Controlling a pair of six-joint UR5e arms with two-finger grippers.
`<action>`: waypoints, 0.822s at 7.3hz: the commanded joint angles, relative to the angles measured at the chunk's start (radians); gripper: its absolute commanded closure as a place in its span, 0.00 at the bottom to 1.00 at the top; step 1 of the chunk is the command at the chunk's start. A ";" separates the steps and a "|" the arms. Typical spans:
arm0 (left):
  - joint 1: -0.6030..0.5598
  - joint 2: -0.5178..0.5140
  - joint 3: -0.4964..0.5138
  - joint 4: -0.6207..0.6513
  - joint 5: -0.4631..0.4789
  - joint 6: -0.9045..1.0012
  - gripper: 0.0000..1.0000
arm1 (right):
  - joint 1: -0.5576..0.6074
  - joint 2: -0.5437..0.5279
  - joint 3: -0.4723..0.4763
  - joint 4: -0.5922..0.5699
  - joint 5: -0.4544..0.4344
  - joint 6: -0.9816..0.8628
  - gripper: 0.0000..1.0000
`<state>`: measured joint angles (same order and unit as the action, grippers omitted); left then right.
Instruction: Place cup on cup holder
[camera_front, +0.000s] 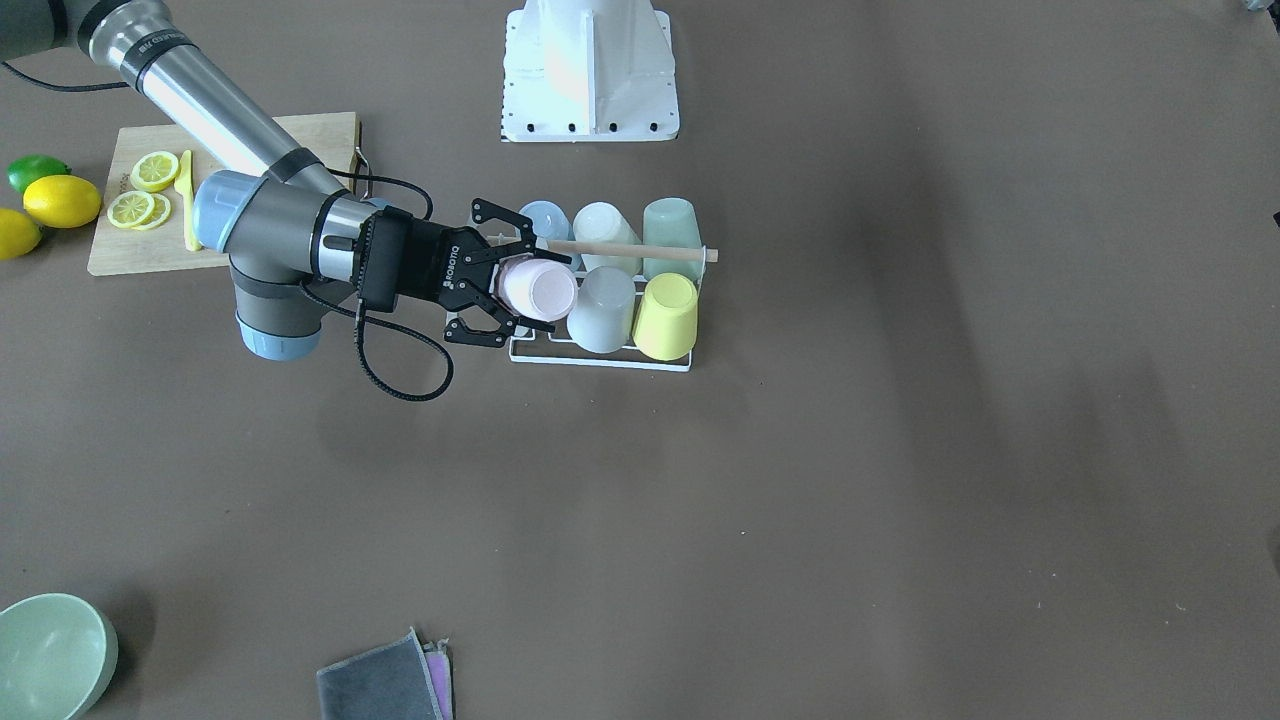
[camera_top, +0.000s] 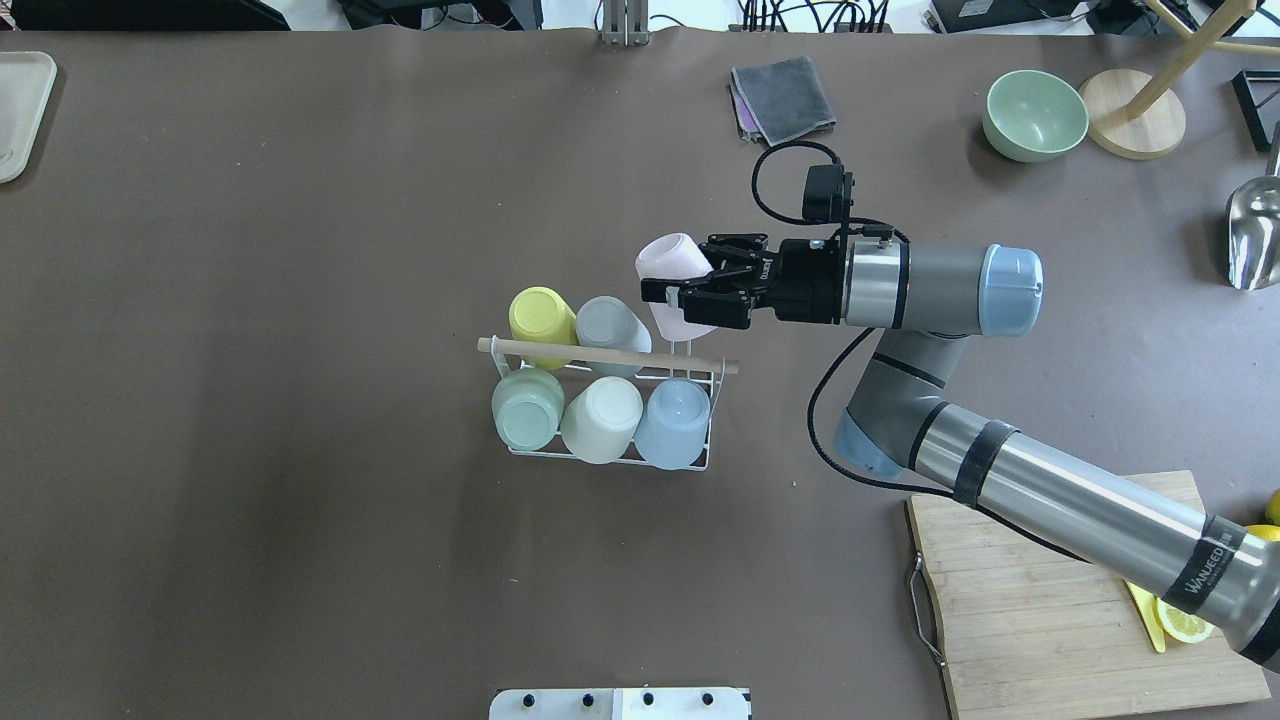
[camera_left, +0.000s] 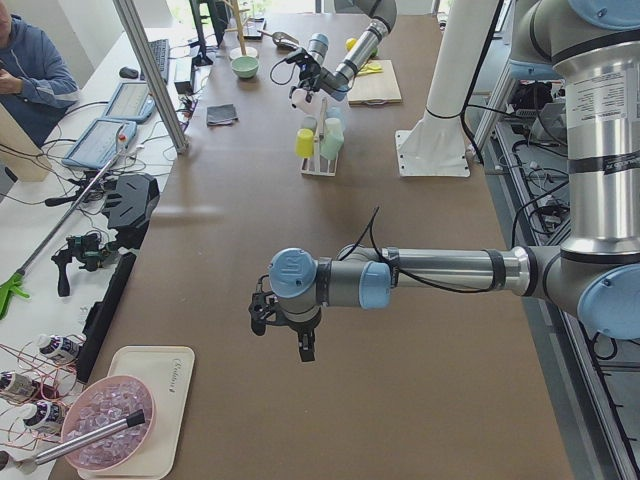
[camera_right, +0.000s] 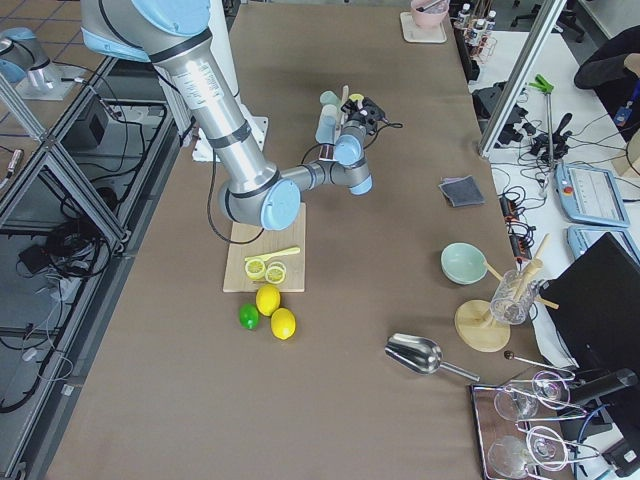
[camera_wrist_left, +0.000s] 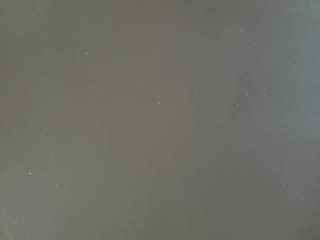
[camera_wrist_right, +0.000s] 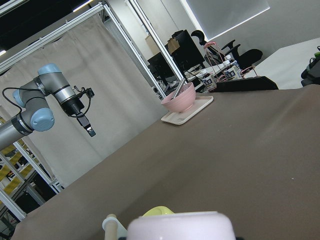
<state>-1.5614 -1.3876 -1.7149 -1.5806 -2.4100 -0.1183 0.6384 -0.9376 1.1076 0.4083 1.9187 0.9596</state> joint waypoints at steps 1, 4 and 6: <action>-0.026 0.042 -0.003 0.002 0.002 0.006 0.02 | -0.012 -0.001 0.001 0.009 -0.013 -0.001 1.00; -0.022 0.024 0.000 -0.001 0.005 0.006 0.02 | -0.019 -0.004 0.001 0.023 -0.015 -0.002 1.00; -0.006 0.006 -0.018 0.002 0.072 0.116 0.02 | -0.019 -0.006 0.001 0.023 -0.013 -0.002 1.00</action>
<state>-1.5778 -1.3680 -1.7234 -1.5812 -2.3795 -0.0778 0.6203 -0.9424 1.1091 0.4308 1.9045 0.9574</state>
